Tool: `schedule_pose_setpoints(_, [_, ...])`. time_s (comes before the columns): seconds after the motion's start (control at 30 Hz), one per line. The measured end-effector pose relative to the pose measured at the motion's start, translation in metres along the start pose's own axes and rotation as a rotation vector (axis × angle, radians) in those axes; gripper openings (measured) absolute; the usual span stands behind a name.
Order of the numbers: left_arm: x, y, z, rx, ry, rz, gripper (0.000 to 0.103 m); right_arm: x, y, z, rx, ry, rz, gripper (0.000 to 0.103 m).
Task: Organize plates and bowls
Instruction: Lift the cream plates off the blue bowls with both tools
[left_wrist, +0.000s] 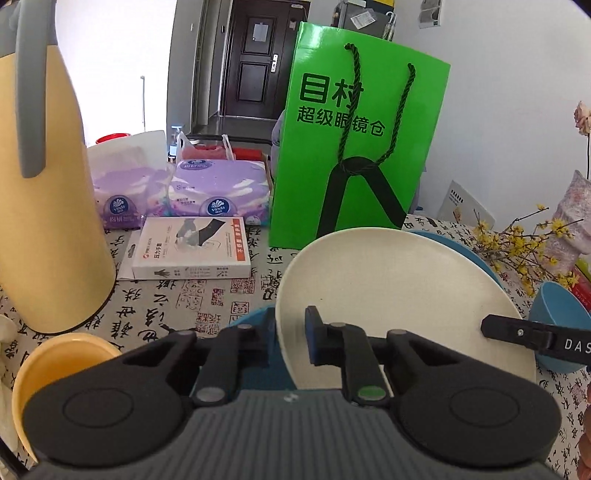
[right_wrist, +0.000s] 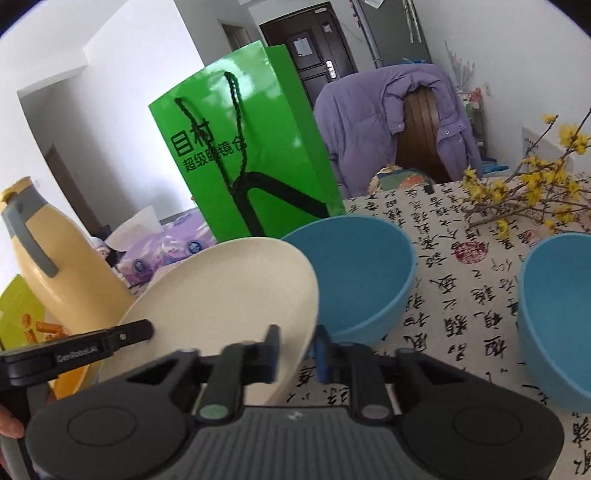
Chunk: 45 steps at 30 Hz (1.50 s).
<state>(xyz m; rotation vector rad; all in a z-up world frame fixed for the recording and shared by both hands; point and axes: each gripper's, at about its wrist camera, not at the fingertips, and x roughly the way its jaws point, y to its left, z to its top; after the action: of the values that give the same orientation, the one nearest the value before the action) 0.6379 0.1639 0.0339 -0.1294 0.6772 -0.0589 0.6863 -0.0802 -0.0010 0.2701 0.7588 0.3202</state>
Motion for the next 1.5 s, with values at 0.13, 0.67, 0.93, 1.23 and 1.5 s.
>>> schedule_pose_setpoints(0.13, [-0.006, 0.003, 0.003, -0.033, 0.001, -0.002, 0.009, -0.001, -0.001, 0.0, 0.017, 0.003, -0.003, 0.012])
schedule_pose_setpoints(0.67, [-0.109, -0.016, -0.023, -0.08, -0.08, -0.004, 0.008, -0.087, 0.017, -0.018, 0.005, -0.044, 0.025, 0.012])
schedule_pose_setpoints(0.93, [-0.19, -0.028, -0.089, -0.091, -0.144, 0.004, 0.008, -0.164, 0.028, -0.078, -0.029, -0.082, 0.028, 0.012])
schedule_pose_setpoints(1.23, [-0.264, -0.026, -0.19, -0.165, -0.171, 0.004, 0.008, -0.242, 0.048, -0.177, -0.114, -0.147, 0.013, 0.012])
schedule_pose_setpoints(1.5, [-0.302, -0.027, -0.272, -0.22, -0.152, 0.034, 0.008, -0.28, 0.047, -0.263, -0.108, -0.112, 0.021, 0.012])
